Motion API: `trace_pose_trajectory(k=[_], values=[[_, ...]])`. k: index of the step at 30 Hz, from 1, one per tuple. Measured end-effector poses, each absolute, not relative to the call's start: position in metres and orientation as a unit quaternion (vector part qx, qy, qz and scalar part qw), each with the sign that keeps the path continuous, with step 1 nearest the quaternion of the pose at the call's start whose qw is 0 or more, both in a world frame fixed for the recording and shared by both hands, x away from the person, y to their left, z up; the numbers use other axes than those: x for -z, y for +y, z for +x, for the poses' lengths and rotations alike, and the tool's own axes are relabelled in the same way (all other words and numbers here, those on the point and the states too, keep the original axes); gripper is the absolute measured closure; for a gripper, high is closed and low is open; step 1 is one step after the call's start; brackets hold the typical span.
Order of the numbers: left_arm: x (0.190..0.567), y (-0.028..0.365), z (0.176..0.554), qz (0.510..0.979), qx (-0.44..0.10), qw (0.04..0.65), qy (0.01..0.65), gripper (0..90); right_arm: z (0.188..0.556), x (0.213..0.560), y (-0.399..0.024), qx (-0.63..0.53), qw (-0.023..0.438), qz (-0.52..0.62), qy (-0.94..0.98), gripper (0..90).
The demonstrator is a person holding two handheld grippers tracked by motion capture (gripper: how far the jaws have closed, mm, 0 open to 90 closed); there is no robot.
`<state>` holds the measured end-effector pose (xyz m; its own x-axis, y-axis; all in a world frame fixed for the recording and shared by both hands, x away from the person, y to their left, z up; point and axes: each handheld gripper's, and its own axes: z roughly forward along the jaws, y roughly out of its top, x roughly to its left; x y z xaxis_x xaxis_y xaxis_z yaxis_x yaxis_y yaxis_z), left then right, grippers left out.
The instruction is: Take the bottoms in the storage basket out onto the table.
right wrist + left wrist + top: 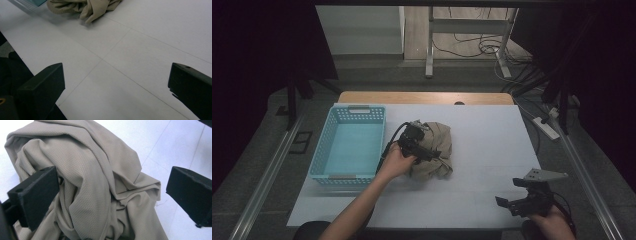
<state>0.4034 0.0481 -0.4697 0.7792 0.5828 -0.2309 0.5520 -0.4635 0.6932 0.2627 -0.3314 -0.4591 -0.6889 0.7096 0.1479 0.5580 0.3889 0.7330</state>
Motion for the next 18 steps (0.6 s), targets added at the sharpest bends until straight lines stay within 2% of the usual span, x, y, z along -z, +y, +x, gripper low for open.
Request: trace_pose_trajectory(k=[18], values=[[0.4627,0.0566,0.3991,0.849,0.018,0.423,0.316,0.0,0.2627,0.4591,-0.3314,-0.398,0.094,0.382,0.829,1.0]])
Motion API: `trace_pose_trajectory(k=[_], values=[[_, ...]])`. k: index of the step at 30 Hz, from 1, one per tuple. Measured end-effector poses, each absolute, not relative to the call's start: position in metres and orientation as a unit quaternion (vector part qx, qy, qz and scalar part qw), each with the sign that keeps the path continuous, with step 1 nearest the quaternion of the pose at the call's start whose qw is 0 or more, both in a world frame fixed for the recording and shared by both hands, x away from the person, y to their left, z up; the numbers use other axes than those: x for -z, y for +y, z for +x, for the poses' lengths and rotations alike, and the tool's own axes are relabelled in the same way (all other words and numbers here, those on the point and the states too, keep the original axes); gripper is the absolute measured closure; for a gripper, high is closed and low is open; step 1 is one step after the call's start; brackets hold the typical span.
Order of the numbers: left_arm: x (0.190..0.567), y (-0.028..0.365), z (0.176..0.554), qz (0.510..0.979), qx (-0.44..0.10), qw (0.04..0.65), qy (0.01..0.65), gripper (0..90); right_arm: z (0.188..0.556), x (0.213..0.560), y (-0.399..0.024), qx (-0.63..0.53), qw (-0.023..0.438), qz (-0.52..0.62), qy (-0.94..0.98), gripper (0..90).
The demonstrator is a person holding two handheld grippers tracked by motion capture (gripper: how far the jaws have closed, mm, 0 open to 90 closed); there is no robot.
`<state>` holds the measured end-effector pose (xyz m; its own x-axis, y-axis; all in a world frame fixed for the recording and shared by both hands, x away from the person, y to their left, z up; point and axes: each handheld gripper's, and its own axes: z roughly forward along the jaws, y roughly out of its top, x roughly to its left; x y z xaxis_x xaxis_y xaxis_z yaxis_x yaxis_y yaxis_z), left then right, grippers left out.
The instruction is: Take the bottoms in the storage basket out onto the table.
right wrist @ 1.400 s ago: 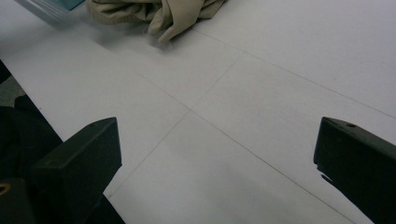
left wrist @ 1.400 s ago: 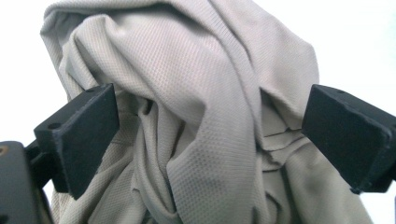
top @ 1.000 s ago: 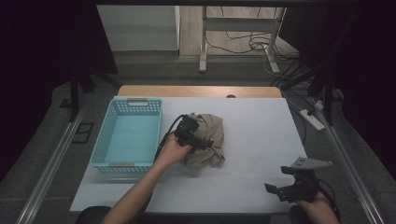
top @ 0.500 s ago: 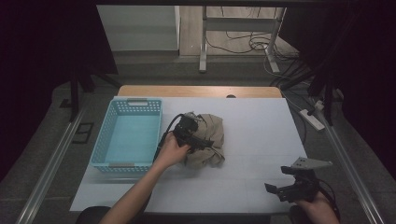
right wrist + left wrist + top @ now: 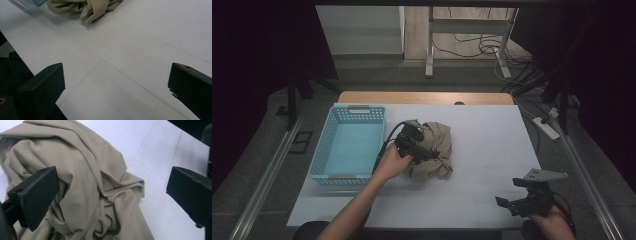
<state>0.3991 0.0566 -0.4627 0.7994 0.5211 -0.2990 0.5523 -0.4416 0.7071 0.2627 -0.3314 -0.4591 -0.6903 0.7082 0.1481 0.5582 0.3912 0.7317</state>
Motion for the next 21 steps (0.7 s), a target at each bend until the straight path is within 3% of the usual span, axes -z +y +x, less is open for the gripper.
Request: trace_pose_trajectory(k=[21], values=[[0.4542,0.0599,0.3898,0.852,0.009,0.433,0.295,0.0,0.2635,0.4595,-0.3303,-0.392,0.094,0.385,0.830,1.0]])
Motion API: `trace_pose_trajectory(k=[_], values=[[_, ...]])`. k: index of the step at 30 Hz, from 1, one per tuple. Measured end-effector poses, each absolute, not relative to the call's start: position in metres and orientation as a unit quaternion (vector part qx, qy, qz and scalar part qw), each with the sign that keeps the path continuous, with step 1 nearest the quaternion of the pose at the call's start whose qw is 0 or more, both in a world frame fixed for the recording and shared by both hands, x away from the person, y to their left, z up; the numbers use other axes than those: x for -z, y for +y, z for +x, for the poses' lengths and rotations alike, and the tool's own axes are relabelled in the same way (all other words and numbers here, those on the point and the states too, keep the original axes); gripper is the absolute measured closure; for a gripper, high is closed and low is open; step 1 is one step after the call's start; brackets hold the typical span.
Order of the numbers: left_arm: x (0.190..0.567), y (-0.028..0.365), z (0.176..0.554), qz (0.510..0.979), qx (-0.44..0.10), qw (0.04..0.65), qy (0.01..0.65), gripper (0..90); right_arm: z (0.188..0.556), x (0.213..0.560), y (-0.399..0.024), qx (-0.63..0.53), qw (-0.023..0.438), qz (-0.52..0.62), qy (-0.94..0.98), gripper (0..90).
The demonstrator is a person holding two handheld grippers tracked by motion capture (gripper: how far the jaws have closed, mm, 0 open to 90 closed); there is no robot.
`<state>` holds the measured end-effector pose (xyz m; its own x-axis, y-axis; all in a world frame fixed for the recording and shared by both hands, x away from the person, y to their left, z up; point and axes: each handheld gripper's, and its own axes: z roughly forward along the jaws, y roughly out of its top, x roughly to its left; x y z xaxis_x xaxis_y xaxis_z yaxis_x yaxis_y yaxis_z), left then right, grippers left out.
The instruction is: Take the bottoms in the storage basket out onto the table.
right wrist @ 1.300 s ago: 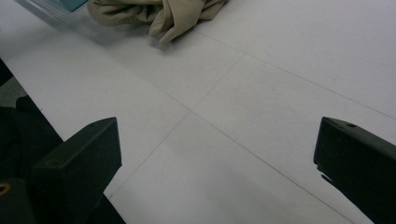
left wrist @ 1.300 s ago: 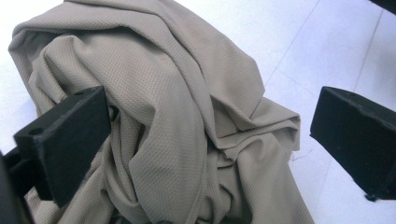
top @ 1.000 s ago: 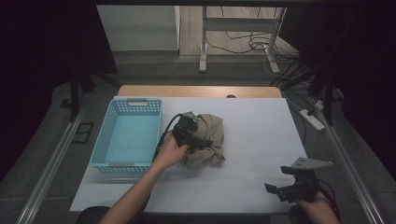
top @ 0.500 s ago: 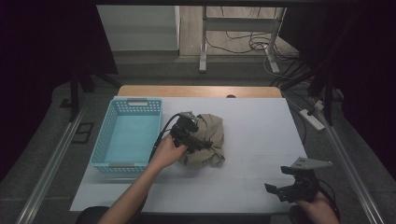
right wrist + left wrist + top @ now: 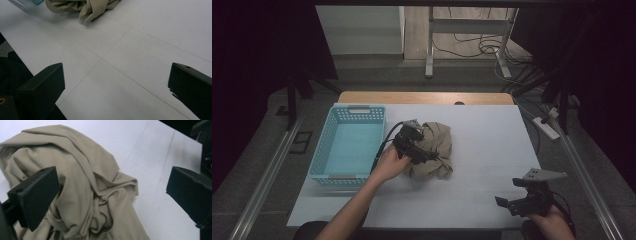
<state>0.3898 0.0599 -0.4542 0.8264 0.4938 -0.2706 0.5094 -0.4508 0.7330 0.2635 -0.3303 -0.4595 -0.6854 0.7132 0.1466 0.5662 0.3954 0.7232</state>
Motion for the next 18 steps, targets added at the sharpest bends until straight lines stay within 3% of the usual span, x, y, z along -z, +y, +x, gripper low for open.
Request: trace_pose_trajectory(k=[18], values=[[0.449,0.065,0.376,0.847,0.003,0.437,0.302,0.0,0.263,0.459,-0.330,-0.392,0.095,0.384,0.831,1.0]])
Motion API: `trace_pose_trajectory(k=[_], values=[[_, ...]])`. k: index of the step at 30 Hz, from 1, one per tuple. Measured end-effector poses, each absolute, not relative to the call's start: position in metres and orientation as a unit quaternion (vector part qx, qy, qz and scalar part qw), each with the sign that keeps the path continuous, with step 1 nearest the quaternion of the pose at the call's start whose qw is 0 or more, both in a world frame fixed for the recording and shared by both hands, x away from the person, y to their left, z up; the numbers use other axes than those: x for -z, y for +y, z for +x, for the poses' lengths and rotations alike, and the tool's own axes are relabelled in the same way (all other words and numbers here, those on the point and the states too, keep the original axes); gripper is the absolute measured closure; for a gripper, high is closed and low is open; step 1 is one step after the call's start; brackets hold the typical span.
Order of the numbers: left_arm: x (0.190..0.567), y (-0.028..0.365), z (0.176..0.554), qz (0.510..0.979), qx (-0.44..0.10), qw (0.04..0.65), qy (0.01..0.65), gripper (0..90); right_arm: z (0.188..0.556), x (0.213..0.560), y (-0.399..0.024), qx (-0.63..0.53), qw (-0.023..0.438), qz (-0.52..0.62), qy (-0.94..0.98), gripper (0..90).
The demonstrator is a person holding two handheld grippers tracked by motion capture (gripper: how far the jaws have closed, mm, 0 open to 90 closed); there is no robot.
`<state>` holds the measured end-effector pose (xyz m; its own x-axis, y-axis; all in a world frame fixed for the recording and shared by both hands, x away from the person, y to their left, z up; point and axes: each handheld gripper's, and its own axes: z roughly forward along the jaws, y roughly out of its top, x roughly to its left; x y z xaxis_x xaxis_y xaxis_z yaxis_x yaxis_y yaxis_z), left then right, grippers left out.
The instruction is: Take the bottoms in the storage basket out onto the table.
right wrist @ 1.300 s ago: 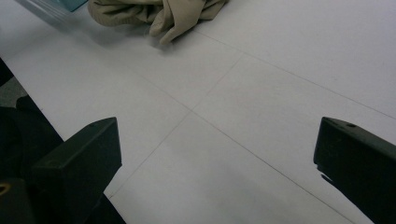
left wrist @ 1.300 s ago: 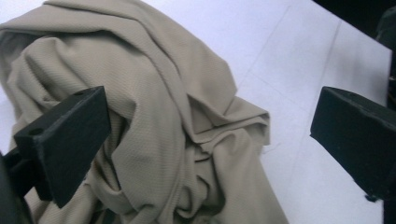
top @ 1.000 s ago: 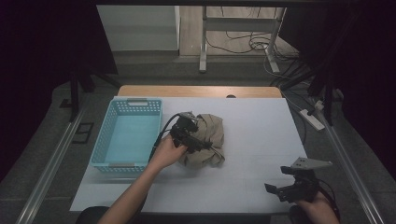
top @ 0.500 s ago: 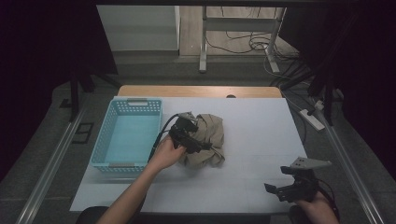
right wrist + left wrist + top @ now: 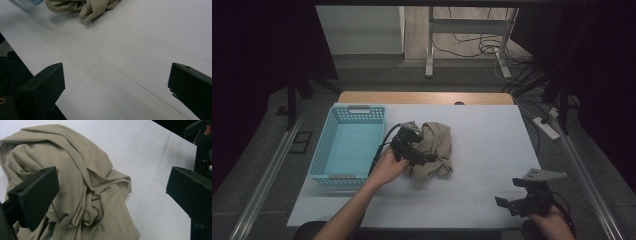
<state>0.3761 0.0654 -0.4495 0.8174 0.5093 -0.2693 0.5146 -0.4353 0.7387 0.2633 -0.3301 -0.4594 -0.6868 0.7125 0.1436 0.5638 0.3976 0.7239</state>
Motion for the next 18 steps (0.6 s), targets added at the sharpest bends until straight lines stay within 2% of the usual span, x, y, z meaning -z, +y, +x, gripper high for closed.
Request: trace_pose_trajectory(k=[18], values=[[0.451,0.077,0.364,0.840,0.013,0.450,0.302,0.0,0.263,0.460,-0.330,-0.391,0.095,0.385,0.831,1.0]])
